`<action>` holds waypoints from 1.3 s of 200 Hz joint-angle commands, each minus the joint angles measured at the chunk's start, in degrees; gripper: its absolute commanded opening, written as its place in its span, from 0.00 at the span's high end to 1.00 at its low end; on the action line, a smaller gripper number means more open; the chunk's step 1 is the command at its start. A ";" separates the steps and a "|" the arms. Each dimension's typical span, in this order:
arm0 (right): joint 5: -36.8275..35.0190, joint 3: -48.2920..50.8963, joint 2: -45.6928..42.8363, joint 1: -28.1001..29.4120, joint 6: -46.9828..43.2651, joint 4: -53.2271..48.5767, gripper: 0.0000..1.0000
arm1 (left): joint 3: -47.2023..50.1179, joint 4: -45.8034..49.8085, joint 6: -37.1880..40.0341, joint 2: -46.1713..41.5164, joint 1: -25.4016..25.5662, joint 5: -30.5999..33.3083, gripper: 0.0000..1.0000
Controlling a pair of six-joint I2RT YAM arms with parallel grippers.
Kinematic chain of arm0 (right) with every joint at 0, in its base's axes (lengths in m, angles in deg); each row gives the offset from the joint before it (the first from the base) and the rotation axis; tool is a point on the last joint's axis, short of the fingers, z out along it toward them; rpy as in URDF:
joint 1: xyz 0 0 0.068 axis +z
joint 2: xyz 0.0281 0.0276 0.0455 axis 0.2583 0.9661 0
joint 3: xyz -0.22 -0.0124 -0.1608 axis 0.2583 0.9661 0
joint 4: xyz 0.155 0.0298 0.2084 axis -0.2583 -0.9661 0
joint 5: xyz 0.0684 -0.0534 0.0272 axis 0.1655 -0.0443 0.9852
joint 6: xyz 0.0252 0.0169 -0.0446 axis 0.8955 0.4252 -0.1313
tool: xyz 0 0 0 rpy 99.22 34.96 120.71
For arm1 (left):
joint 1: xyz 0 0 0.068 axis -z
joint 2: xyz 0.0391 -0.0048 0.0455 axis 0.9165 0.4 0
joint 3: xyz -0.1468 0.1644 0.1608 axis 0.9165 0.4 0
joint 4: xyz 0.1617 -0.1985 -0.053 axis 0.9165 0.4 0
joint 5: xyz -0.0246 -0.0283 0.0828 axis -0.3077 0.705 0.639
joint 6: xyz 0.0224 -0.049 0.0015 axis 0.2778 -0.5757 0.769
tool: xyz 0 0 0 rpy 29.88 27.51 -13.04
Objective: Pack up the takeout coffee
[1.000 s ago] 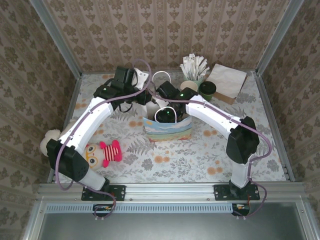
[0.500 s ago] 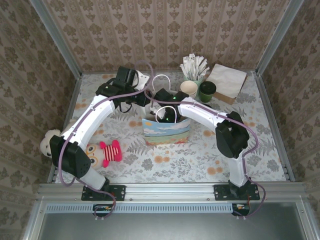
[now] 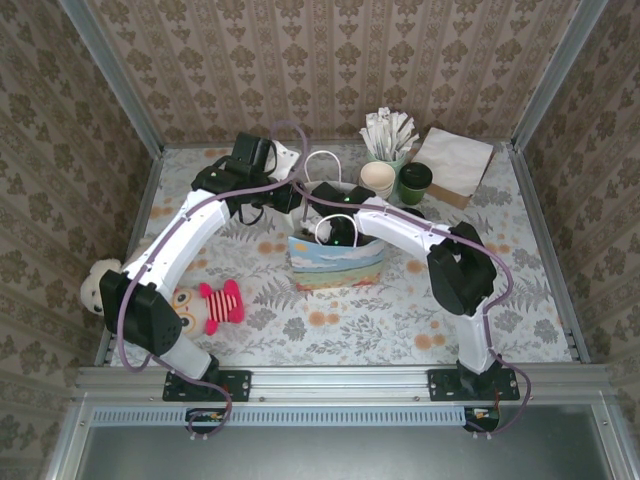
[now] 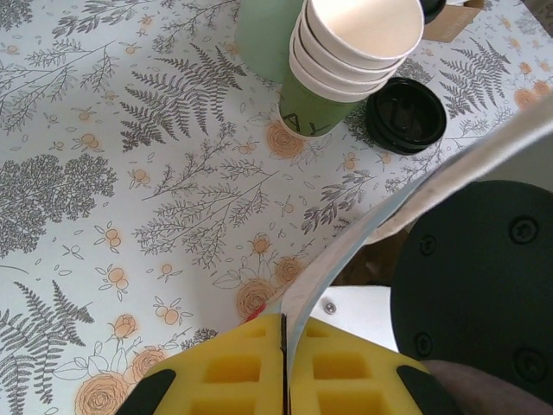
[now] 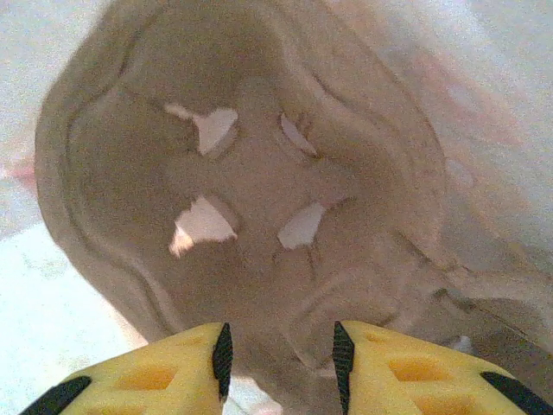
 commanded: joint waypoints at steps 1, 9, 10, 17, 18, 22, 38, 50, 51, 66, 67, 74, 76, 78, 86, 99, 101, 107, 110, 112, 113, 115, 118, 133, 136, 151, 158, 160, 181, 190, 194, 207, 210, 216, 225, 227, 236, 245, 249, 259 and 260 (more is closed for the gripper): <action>1.94 1.55 -3.19 0.58 -3.25 -4.08 0.61 | -1.70 -1.85 1.08 -1.05 0.05 -2.51 0.92; 1.82 2.34 -2.97 0.58 -3.71 -4.18 0.62 | -1.70 -1.86 1.13 -1.01 0.05 -2.42 0.92; 1.79 2.40 -2.93 0.58 -3.72 -4.21 0.62 | -1.66 -1.85 1.10 -0.99 0.05 -2.35 0.92; 1.33 2.90 -2.41 0.53 -3.90 -4.56 0.63 | -1.65 -1.76 1.16 -1.02 0.05 -2.37 0.92; 1.24 2.98 -2.26 0.56 -3.90 -4.57 0.63 | -1.63 -1.75 1.16 -0.99 0.05 -2.33 0.92; 0.81 3.09 -2.00 0.56 -3.78 -4.74 0.64 | -1.66 -1.75 1.16 -0.98 0.05 -2.29 0.92; -1.72 3.31 -0.39 0.58 -2.20 -5.15 0.64 | -1.74 -1.62 1.35 -1.12 0.05 -2.29 0.92; -4.74 3.54 -0.09 0.57 0.50 -3.81 0.64 | -1.70 -1.49 1.38 -1.03 0.05 -2.33 0.92; -4.78 3.57 -0.13 0.57 0.67 -3.63 0.64 | -1.70 -1.49 1.35 -0.99 0.05 -2.40 0.92; -5.53 3.79 -0.81 0.53 3.95 -0.86 0.63 | -1.44 -1.65 1.16 -1.05 0.14 -2.55 0.92; -5.53 3.82 -0.84 0.56 4.16 -0.57 0.63 | -1.44 -1.70 1.16 -1.05 0.14 -2.59 0.92; -5.31 3.81 -1.35 0.58 5.44 1.01 0.62 | -1.29 -1.88 0.99 -1.00 0.14 -2.85 0.92; -5.16 3.84 -1.54 0.58 5.71 1.54 0.62 | -1.20 -1.98 0.87 -1.02 0.14 -2.93 0.92; -5.04 3.94 -1.68 0.64 5.99 1.95 0.62 | -1.10 -2.05 0.82 -1.04 0.14 -2.98 0.92; -4.27 4.09 -2.44 0.63 6.58 3.62 0.61 | -0.85 -2.41 0.77 -1.02 0.14 -3.11 0.92; -2.52 3.86 -3.96 0.64 6.35 4.97 0.58 | -0.70 -2.45 0.75 -1.04 0.14 -2.87 0.92; -2.27 3.86 -4.22 0.66 6.24 4.99 0.58 | -0.66 -2.41 0.73 -0.98 0.14 -2.83 0.92; -1.66 3.50 -4.69 0.66 5.78 4.70 0.57 | -0.67 -2.37 0.81 -1.03 0.14 -2.57 0.92; -1.58 3.22 -4.93 0.64 5.53 4.30 0.56 | -0.65 -2.37 0.94 -1.03 0.14 -2.49 0.93; -1.57 3.06 -4.99 0.64 5.40 3.94 0.56 | -0.63 -2.37 0.95 -1.05 0.14 -2.42 0.93; -1.57 2.89 -4.95 0.65 5.32 3.72 0.56 | -0.64 -2.37 1.01 -1.05 0.14 -2.40 0.93; -1.57 2.67 -5.08 0.58 5.22 3.31 0.56 | -0.65 -2.37 1.05 -1.10 0.14 -2.38 0.93; -1.63 2.37 -5.17 0.56 5.09 2.73 0.56 | -0.58 -2.37 1.08 -1.10 0.14 -2.31 0.93; -2.89 1.28 -4.99 0.49 5.42 -0.18 0.56 | -0.53 -2.38 1.30 -1.18 0.14 -1.95 0.93; -3.15 1.15 -4.89 0.45 5.76 -0.61 0.56 | -0.48 -2.37 1.32 -1.14 0.14 -1.94 0.93; -3.99 0.49 -4.41 0.09 7.67 -3.14 0.56 | -0.51 -2.29 1.30 -1.23 0.14 -1.68 0.93; -4.43 0.09 -4.10 -0.07 8.32 -4.52 0.57 | -0.46 -2.38 1.33 -1.36 0.14 -1.54 0.93; -4.59 0.01 -3.94 -0.05 8.45 -4.79 0.57 | -0.43 -2.37 1.33 -1.39 0.14 -1.51 0.93; -6.64 0.49 -2.28 -0.13 8.75 -7.93 0.61 | -0.33 -2.37 1.37 -1.55 0.14 -1.15 0.93; -7.68 0.73 -1.17 -0.14 9.05 -8.60 0.63 | -0.21 -2.41 1.43 -1.50 0.16 -1.14 0.93; -8.02 0.85 -0.52 -0.14 9.22 -8.82 0.63 | -0.27 -2.37 1.50 -1.46 0.14 -1.14 0.93; -8.65 0.39 1.68 -0.14 9.66 -9.65 0.64 | -0.30 -2.15 1.45 -1.37 0.14 -1.32 0.93; -8.75 0.12 2.12 -0.17 9.83 -9.80 0.64 | -0.34 -2.23 1.50 -1.35 0.14 -1.28 0.93; -8.99 -0.13 2.95 -0.13 10.05 -9.88 0.65 | -0.32 -2.19 1.41 -1.35 0.22 -1.32 0.93; -9.31 -0.44 3.87 -0.12 10.33 -9.54 0.65 | -0.17 -2.29 1.26 -1.33 0.23 -1.39 0.93; -9.44 -0.45 4.07 -0.12 10.40 -9.52 0.65 | -0.13 -2.35 1.20 -1.36 0.27 -1.40 0.93; -9.73 -0.36 4.67 -0.12 10.42 -8.68 0.65 | 0.09 -2.53 1.14 -1.35 0.32 -1.49 0.93; -10.05 -0.20 5.18 -0.13 10.42 -7.69 0.65 | 0.31 -2.76 0.97 -1.33 0.40 -1.62 0.93; -10.35 -0.06 5.49 -0.12 10.56 -7.11 0.65 | 0.38 -2.85 0.94 -1.26 0.40 -1.71 0.93; -10.86 -0.02 6.01 -0.12 10.73 -5.86 0.66 | 0.45 -2.98 0.74 -1.18 0.41 -1.93 0.93; -10.87 -0.02 6.08 -0.12 10.75 -5.71 0.66 | 0.43 -3.02 0.73 -1.21 0.40 -1.93 0.93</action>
